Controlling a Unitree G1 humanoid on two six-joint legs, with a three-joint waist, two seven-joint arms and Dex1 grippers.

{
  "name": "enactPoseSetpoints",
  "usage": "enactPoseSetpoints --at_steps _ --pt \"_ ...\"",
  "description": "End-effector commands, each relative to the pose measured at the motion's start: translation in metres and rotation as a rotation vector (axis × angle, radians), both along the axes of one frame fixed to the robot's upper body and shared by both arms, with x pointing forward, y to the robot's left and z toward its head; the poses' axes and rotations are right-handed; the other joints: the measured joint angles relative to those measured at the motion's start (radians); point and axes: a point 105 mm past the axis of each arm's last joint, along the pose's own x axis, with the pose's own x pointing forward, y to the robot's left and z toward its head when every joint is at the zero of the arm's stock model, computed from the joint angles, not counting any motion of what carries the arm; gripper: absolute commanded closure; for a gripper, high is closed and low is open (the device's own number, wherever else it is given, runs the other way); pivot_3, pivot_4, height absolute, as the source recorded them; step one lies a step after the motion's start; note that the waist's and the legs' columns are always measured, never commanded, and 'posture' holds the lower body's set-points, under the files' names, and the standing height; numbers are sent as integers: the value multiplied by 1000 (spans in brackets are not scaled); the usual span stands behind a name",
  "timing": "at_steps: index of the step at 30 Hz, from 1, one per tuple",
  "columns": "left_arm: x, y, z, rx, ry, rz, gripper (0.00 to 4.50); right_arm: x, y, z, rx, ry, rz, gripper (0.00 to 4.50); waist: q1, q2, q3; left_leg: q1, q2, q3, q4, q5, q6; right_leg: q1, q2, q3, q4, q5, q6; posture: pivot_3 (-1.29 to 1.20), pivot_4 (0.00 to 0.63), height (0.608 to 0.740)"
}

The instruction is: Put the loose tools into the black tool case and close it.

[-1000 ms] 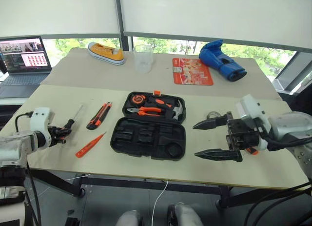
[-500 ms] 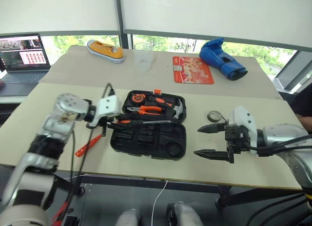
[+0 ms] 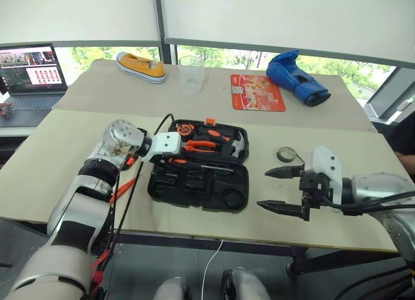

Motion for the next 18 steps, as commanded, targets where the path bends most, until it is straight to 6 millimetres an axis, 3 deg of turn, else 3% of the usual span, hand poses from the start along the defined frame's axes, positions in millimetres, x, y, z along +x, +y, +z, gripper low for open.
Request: enactPoseSetpoints --at_steps 1,12,14,18 --pt "6 7 15 -11 -55 21 3612 -4 -1 10 1 -47 -4 0 -1 0 0 0 0 0 0 0 1 0 0 0 0 0 0 0 150 724" --pt "8 0 15 -14 -49 4 3612 -1 2 13 9 -60 -3 0 0 0 0 -1 -1 0 0 -1 2 0 0 -1 -2 1 2 0 150 724" --pt "7 -1 18 -22 -43 -1 2596 -2 4 14 13 -59 2 0 0 0 0 -1 -1 0 0 -1 2 0 0 -1 -2 1 2 0 150 724" --pt "6 -4 30 -56 -31 -5 1225 -3 4 13 15 -53 9 0 0 0 0 -1 -1 0 0 -1 2 0 0 -1 -2 1 2 0 150 724"
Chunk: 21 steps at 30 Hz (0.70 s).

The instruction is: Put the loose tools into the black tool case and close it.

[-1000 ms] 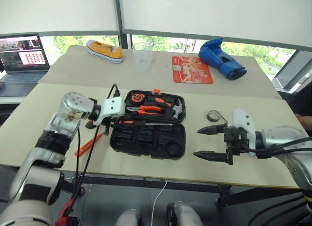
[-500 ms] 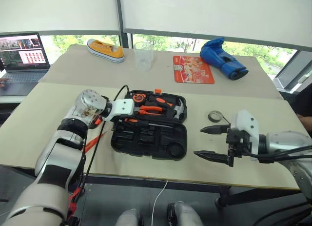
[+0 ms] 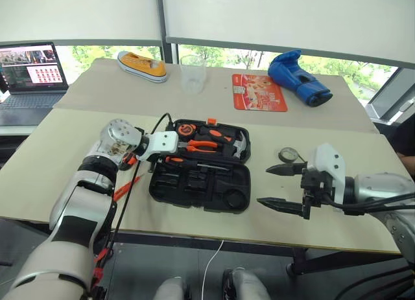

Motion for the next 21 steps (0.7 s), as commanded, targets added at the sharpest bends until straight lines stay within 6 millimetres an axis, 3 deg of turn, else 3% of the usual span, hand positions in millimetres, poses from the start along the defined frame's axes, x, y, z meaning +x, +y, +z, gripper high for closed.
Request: enactPoseSetpoints --at_steps 1,4,7,13,14,21 --pt "5 -8 36 -64 -62 -13 1225 -3 3 7 4 -27 17 0 1 0 0 0 0 0 0 0 0 0 0 0 0 0 0 0 150 724" --pt "2 -12 42 -83 -66 -46 1225 -5 4 6 4 -23 27 0 2 0 0 0 0 0 1 0 0 0 0 0 0 0 0 0 150 724" --pt "0 -18 43 -116 -45 -57 2023 -5 5 6 5 -23 32 0 0 0 0 0 0 0 1 0 0 0 0 1 0 0 1 0 150 724" --pt "1 -27 32 -111 -31 -55 4282 -4 6 6 6 -27 34 0 0 0 0 0 0 0 1 0 0 0 0 1 0 0 1 0 150 724" --pt "1 -27 29 -98 -29 -56 4443 -4 6 6 8 -27 34 0 0 0 0 0 0 0 1 0 0 0 0 1 0 0 1 0 150 724" --pt "2 -24 0 51 -80 -66 4443 -4 7 5 20 -24 24 0 0 0 0 0 -1 0 1 0 0 0 0 1 1 0 1 0 150 724"
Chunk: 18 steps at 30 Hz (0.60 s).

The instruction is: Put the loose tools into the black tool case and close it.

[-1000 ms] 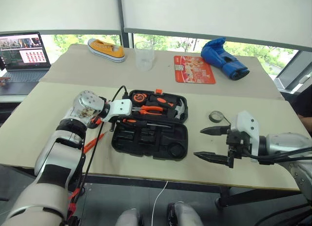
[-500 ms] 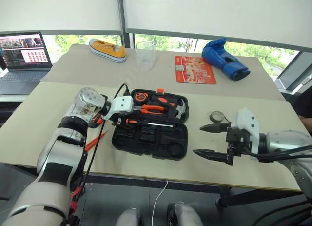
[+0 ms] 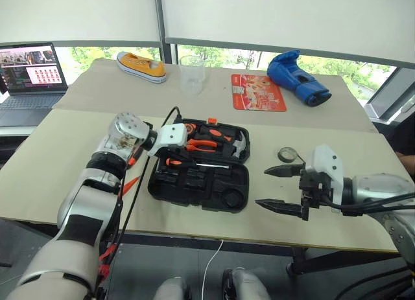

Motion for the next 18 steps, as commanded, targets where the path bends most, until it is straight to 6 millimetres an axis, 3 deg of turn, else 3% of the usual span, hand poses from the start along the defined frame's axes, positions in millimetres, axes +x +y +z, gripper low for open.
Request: enactPoseSetpoints --at_steps 1,8,14,18 --pt "3 1 -10 79 -96 -19 4443 -4 4 6 16 -29 14 0 0 0 0 0 0 0 0 0 0 0 0 0 0 0 0 0 150 724" --pt "6 -2 -13 55 -104 -4 4443 -8 7 5 27 -23 10 0 7 0 0 1 0 0 1 1 1 2 -2 2 1 1 2 0 150 724" --pt "0 -7 41 -243 83 31 4443 -6 -8 3 33 -24 -90 0 2 0 0 -1 0 0 6 1 3 1 -1 2 1 2 4 0 150 724" --pt "-18 -3 85 -467 222 12 3399 -1 -50 -1 51 5 -309 0 2 0 0 -4 0 -1 6 1 3 0 0 1 1 2 4 0 150 724"
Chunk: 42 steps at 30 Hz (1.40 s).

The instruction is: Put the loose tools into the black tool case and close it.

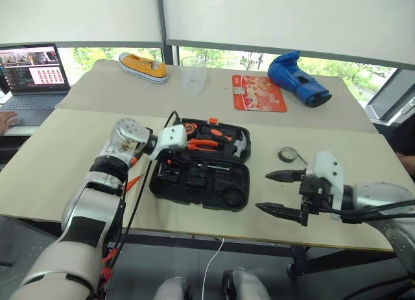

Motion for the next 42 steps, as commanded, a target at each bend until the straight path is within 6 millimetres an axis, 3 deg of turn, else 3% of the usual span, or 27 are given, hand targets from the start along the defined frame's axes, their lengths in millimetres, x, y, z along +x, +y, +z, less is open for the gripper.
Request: enactPoseSetpoints --at_steps 1,4,6,7,10,16,23,26,32,34,37,39,42 --pt "-20 1 65 -235 36 -38 3131 1 -44 6 -2 -15 -211 0 0 0 0 -1 0 0 0 0 0 -1 0 -1 0 0 0 0 150 724" --pt "-44 2 77 -310 40 -42 1931 -6 -79 3 -39 5 -340 0 -2 2 -1 -2 0 -1 0 0 0 0 0 -1 1 0 1 0 150 724" --pt "-58 0 82 -355 37 -41 1547 -8 -100 2 -58 15 -417 0 -2 5 -2 -1 0 -1 -1 0 0 0 0 -1 -1 0 1 0 150 724" --pt "-64 -1 83 -365 46 -43 977 -8 -109 2 -66 21 -449 0 -2 5 -2 -1 0 -1 -1 0 0 1 0 0 -1 -1 2 0 150 724" --pt "-84 -6 79 -360 64 -82 266 0 -134 -4 -89 41 -536 0 -2 5 -1 1 0 -1 0 0 0 1 0 2 -3 -1 2 0 150 724" --pt "-99 -12 68 -319 77 -88 114 33 -164 -41 -190 108 -645 0 -6 6 0 7 0 2 -1 2 -3 6 -1 11 1 -5 10 0 150 724" --pt "-108 0 51 -214 59 -83 114 60 -155 -67 -149 199 -628 0 -13 8 -1 7 3 5 -3 6 -8 3 0 15 4 -4 8 0 150 724" --pt "-109 3 45 -196 61 -73 0 65 -151 -73 -110 214 -625 648 -13 9 -1 7 5 5 -3 6 -8 1 1 13 3 -3 3 0 150 724" --pt "-105 13 40 -172 70 -39 0 68 -155 -71 -69 204 -656 2713 -9 8 -1 7 4 5 -3 6 -8 1 0 11 1 -1 0 0 150 724" --pt "-102 19 38 -162 70 -12 0 76 -157 -50 -19 140 -675 3320 -9 9 -1 7 4 5 -3 6 -8 1 0 11 1 -2 1 0 150 724" --pt "-102 30 34 -142 73 18 0 86 -142 -9 20 11 -604 3457 -17 14 2 7 4 5 -3 6 -8 1 0 12 2 -4 4 0 150 724" --pt "-103 40 31 -118 79 41 0 88 -106 18 1 -70 -416 3458 -25 15 3 7 5 6 -4 6 -8 0 0 13 2 -4 4 0 150 724" --pt "-104 51 27 -91 78 70 0 81 -59 31 -78 -114 -178 3458 -29 16 3 7 6 6 -5 6 -8 0 2 13 2 -4 4 0 150 724"
